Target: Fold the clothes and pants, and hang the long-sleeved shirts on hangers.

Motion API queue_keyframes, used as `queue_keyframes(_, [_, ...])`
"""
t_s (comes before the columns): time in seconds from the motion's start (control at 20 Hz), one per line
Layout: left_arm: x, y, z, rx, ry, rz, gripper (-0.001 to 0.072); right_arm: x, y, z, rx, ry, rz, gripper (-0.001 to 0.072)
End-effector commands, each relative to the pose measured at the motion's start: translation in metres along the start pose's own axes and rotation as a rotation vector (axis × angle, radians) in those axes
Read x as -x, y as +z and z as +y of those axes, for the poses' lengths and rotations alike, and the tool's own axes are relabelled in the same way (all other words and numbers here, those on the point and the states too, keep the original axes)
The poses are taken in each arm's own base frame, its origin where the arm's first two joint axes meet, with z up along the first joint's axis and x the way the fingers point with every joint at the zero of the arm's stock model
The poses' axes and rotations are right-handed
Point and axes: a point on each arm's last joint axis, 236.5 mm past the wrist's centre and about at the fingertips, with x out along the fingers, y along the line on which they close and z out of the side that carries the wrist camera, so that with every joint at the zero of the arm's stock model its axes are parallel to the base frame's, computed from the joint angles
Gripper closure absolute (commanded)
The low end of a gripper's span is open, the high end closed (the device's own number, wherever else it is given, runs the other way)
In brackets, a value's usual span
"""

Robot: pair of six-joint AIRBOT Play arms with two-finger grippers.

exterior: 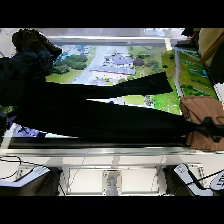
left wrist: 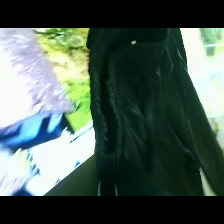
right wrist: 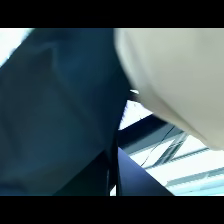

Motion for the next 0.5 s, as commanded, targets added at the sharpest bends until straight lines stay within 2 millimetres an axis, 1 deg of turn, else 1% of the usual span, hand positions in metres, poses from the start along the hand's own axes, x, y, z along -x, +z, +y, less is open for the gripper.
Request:
queue_keyframes(0.0, [0.040,-0.012,0.005,-0.042,0.172,0.002,0.0691,0.049,0.016,0.017,0.102,-0.073,-0.082,0.0703])
queue_keyframes(0.05, [0.051,-0.014,0.007,-0.073,0.221,-0.007,0.0691,0.055,0.016,0.013,0.112,-0.105,-0.080,0.0703])
queue_keyframes(0.2, [0.076,-0.024,0.015,-0.123,0.342,-0.001,0.0692,0.057,0.003,0.001,0.111,-0.159,-0.020,0.0703])
queue_keyframes(0.25, [0.084,-0.027,0.018,-0.134,0.378,0.008,0.0692,0.058,0.000,-0.003,0.112,-0.176,-0.007,0.0703])
queue_keyframes(0.3, [0.094,-0.028,0.027,-0.130,0.437,0.019,0.0692,0.059,-0.002,-0.010,0.113,-0.206,0.001,0.0703])
queue_keyframes(0.4, [0.115,-0.021,0.036,-0.127,0.532,0.023,0.0693,0.064,-0.004,-0.018,0.115,-0.251,0.002,0.0704])
queue_keyframes(0.45, [0.119,-0.014,0.032,-0.123,0.534,0.010,0.0693,0.064,0.003,-0.013,0.109,-0.234,-0.030,0.0704])
